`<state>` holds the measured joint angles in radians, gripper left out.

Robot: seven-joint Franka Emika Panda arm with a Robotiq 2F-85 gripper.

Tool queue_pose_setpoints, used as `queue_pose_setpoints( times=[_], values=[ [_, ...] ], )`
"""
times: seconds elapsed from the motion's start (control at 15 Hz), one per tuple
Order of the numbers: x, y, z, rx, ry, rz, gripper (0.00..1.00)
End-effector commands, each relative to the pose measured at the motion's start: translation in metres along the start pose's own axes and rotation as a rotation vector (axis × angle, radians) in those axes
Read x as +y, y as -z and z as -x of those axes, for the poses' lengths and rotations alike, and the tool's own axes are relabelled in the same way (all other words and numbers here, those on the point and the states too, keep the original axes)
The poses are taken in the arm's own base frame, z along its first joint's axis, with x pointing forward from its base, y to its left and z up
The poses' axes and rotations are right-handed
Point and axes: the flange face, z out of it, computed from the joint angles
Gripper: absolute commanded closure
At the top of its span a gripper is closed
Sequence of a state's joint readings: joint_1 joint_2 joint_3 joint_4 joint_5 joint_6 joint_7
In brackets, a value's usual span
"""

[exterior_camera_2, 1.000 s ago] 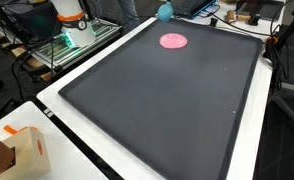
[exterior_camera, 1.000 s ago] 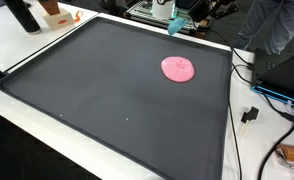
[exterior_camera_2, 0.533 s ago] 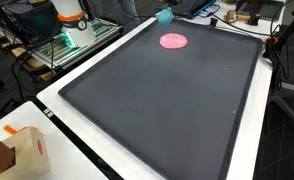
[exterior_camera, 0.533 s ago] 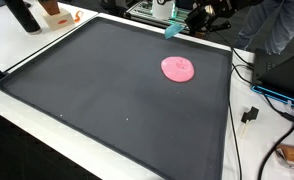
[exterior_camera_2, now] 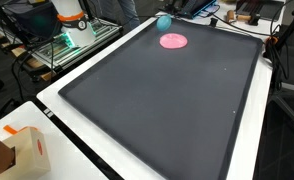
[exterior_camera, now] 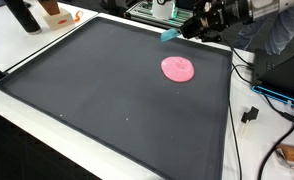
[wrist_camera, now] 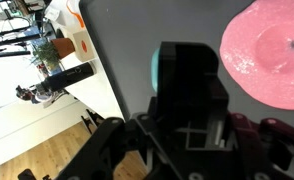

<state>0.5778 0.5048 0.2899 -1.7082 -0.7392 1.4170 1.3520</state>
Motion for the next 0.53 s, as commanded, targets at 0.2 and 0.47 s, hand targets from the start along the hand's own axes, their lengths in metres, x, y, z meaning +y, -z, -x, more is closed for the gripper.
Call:
queue_pose_setpoints(
  times=[0.2, 0.47],
  values=[
    [-0.021, -0.011, -0.002, -0.002, -0.035, 0.097, 0.74],
    [-0.027, -0.018, -0.006, -0.004, -0.013, 0.098, 0.74]
  ],
)
